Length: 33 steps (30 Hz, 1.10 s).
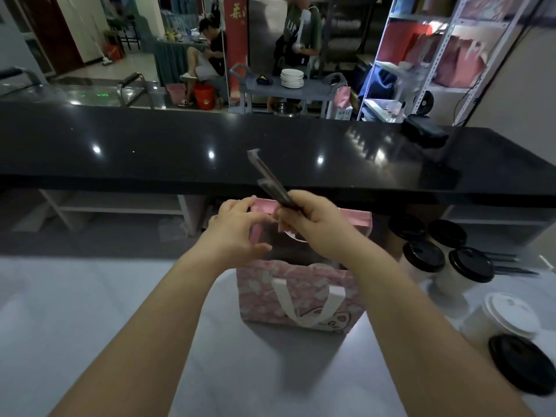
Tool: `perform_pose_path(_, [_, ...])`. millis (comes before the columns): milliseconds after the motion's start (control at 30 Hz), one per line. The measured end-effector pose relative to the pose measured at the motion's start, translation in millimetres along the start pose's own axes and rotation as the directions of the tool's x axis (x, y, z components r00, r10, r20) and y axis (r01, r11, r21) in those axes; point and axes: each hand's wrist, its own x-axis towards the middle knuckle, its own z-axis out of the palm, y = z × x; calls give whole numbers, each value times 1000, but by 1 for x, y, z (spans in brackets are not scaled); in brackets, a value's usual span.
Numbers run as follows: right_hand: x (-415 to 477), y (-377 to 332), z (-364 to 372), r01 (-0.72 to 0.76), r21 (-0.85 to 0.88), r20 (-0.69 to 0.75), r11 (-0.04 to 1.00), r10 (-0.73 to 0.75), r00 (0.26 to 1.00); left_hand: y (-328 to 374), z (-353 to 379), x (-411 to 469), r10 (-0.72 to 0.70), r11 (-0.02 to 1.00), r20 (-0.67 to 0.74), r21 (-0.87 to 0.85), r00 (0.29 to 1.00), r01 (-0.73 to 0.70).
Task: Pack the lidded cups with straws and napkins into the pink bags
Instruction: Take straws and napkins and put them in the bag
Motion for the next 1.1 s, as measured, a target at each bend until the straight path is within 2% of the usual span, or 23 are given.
perform_pose_path(167, [-1, 42, 4, -215, -259, 45, 942, 234, 971, -9, 8, 3, -40, 999, 91, -13, 995, 42])
perform_pose_path(233, [-2, 52, -3, -259, -472, 37, 843, 313, 949, -13, 12, 2, -53, 999, 98, 4, 994, 53])
perform_pose_path(300, [-1, 58, -6, -263, -666, -1, 698, 352, 936, -16, 15, 1, -44, 999, 97, 15, 994, 42])
perform_pose_path(367, [-1, 60, -4, -247, -740, -27, 625, 340, 940, -17, 16, 1, -32, 999, 93, 7, 995, 32])
perform_pose_path(467, [0, 62, -2, -251, -748, -41, 615, 334, 942, -17, 15, 2, -25, 999, 86, 31, 996, 23])
perform_pose_path(600, [-4, 61, -5, -294, -674, -62, 678, 345, 936, -10, 12, 3, -8, 997, 38, 75, 999, 6])
perform_pose_path(800, [-11, 51, -17, -250, -606, -69, 755, 263, 962, 14, 8, 5, 95, 993, -83, 77, 992, -89])
perform_pose_path(900, [-20, 42, -28, -236, -583, -113, 777, 210, 971, 38, 12, 12, 156, 976, -106, 166, 982, -138])
perform_pose_path(1000, [-36, 41, -48, -238, -615, -198, 752, 145, 970, 67, 20, 23, 206, 961, -88, 208, 974, -185])
perform_pose_path(1100, [-57, 44, -74, -292, -690, -256, 662, 155, 954, 100, 27, 36, 267, 945, -73, 217, 961, -246])
